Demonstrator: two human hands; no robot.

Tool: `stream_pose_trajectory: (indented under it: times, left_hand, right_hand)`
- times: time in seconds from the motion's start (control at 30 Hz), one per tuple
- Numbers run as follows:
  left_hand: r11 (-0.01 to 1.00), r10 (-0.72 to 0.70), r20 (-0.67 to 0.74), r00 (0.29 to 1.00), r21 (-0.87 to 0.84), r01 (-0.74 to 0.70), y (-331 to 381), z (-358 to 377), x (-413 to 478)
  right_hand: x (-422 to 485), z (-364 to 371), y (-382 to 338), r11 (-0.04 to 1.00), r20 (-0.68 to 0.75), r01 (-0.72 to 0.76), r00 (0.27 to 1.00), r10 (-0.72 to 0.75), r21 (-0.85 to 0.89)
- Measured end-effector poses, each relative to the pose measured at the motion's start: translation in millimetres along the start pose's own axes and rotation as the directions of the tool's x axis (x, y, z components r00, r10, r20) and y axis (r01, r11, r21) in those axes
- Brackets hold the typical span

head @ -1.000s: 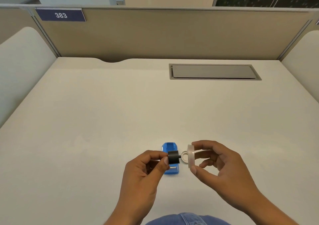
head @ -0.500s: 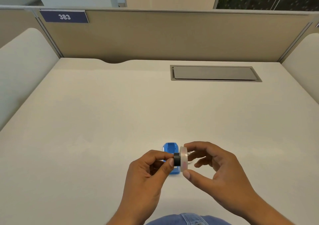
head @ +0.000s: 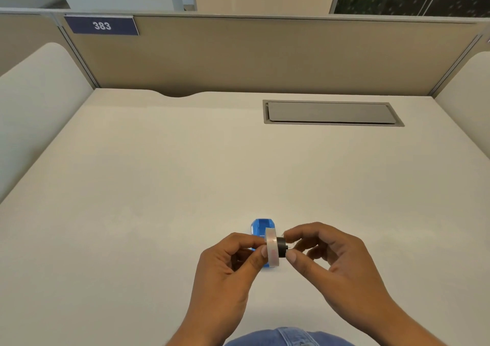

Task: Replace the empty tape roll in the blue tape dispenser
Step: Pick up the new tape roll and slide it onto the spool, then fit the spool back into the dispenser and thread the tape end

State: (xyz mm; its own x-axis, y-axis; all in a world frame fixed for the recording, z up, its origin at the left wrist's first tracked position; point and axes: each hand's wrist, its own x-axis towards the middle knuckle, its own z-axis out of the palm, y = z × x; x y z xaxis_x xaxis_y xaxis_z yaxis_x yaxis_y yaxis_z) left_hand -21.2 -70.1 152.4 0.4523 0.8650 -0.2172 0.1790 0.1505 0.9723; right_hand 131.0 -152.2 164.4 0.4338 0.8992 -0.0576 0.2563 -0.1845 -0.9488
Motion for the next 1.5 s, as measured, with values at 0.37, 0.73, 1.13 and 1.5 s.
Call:
stream_pose_trajectory:
  times: [0.37, 0.73, 1.13, 1.5]
  left_hand:
    - [0.995, 0.023, -0.007, 1.000, 0.095, -0.022, -4, 1, 2]
    - [0.988, 0.058, 0.027, 0.998, 0.140, -0.061, -13, 1, 18]
    - [0.959, 0.030, -0.021, 0.999, 0.284, -0.022, -46, 6, 66]
    - [0.895, -0.021, 0.026, 0.999, 0.446, 0.007, -77, 10, 111]
  right_hand:
    - [4, 5, 5, 1.000, -0.051, -0.019, 0.999, 0.019, -0.006]
    - [17, 10, 15, 0.999, -0.052, -0.044, 0.998, 0.043, -0.016]
    - [59, 21, 60, 0.984, -0.031, -0.143, 0.990, 0.141, -0.103]
    - [97, 27, 97, 0.958, 0.025, -0.191, 0.979, 0.201, -0.215]
